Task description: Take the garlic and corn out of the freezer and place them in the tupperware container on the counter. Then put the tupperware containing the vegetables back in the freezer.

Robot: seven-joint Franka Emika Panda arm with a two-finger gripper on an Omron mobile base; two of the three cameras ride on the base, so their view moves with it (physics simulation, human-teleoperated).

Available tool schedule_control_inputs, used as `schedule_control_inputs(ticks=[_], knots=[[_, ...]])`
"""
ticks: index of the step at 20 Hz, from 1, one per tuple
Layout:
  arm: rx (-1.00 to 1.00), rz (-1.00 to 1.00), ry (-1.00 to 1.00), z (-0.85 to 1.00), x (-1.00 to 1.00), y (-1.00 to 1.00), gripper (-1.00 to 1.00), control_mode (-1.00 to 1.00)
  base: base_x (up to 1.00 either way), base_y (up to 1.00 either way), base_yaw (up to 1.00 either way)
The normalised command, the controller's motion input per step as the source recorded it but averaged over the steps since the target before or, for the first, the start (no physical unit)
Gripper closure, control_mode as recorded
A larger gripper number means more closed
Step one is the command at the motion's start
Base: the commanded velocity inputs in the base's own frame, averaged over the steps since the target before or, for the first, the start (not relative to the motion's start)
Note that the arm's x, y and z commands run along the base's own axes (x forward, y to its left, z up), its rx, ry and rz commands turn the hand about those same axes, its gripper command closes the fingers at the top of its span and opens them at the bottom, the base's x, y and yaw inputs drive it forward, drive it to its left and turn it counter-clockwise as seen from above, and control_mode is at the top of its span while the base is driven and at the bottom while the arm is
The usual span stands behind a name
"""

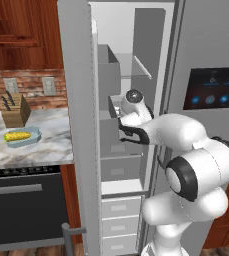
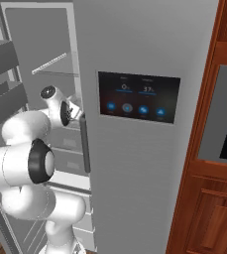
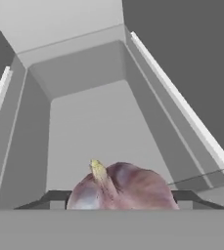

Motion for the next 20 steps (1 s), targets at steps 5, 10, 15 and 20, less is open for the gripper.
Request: schedule_control_inputs(ticks=[5,10,15,20], knots=[[0.00,0.07,0.00,0.39,-0.98,0.00,1.00,-1.00,0.00,0.00,0.00],[0.00,0.12,0.00,0.44,-1.00,0.00,1.00,-1.00,0.00,0.00,0.00],[0.00,0.15,0.00,0.64,-1.00,-0.04,1.00,-1.00,0.00,0.00,0.00],[-0.05,0.11,0.00,0.80,-1.00,-0.38,1.00,-1.00,0.00,0.00,0.00]])
